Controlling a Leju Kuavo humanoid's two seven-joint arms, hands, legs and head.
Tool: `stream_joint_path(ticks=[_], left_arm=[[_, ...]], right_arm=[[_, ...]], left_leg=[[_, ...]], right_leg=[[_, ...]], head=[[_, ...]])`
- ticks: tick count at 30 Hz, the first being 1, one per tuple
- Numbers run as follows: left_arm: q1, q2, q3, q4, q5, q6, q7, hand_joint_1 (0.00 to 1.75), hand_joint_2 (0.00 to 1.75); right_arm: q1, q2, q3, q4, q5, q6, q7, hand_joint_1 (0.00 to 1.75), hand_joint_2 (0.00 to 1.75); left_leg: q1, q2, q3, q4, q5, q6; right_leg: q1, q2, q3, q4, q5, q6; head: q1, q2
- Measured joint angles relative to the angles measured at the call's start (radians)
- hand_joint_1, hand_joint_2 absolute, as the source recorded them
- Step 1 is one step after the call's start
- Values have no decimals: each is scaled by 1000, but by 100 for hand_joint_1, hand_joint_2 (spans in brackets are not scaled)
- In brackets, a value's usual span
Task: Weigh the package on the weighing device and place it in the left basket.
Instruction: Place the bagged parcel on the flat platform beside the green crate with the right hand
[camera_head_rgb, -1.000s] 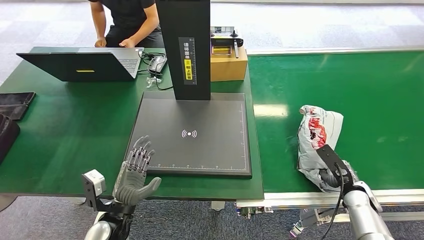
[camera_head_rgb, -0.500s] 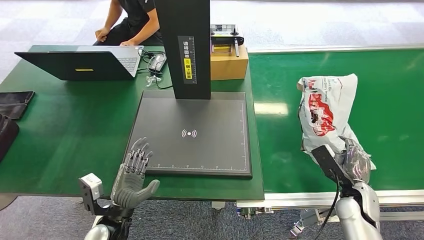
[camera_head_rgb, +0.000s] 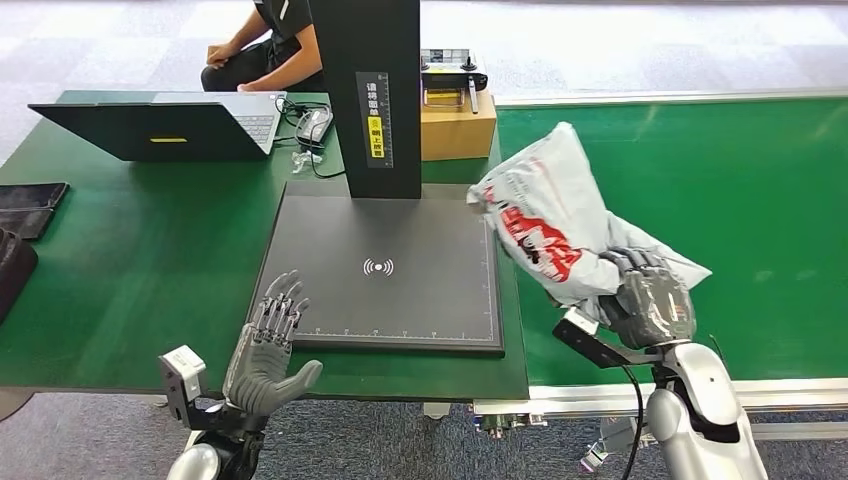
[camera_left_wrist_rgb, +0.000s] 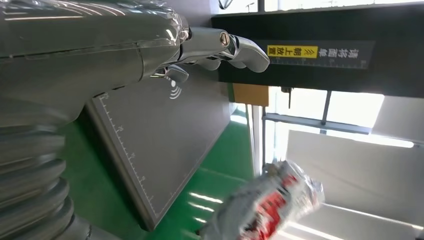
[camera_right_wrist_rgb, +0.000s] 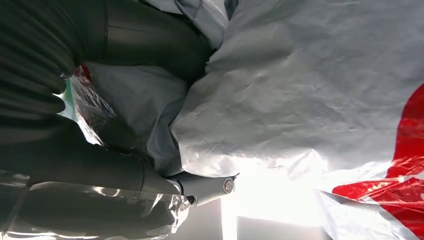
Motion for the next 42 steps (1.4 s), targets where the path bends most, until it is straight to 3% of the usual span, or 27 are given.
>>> stream_joint_path(ticks=[10,15,22,29,42], left_arm=[[-50,1,-7,28,1,-11,-5,0,175],[-69,1,-19,43,7,-17,-9,0,175],[-79,2,-24,60,16,-19,-18,0,175],[-90,5,-32,84,21,-19,-25,0,175],[-92,13,-40,100,26,-20,-33,0,175]], right_arm=[[-279,-99,336,245,34,61,-116,175,175],[-492,-103,555,428,26,36,-149,175,175],[-611,-88,723,533,-25,-21,-157,175,175],[-683,-43,806,601,-59,-59,-163,175,175],[-702,6,856,668,-110,-108,-181,175,175]], left_leg=[[0,1,-1,0,1,0],[0,1,-1,1,2,0],[0,0,-3,1,2,0],[0,-1,-3,1,2,-1],[0,0,-3,1,2,-1]], right_leg=[[0,1,-1,1,2,0],[0,0,-2,1,2,-1],[0,0,-3,1,2,-1],[0,-1,-3,1,2,-1],[0,0,-3,1,2,-1]], head=[[0,0],[0,0],[0,0],[0,0],[0,0]])
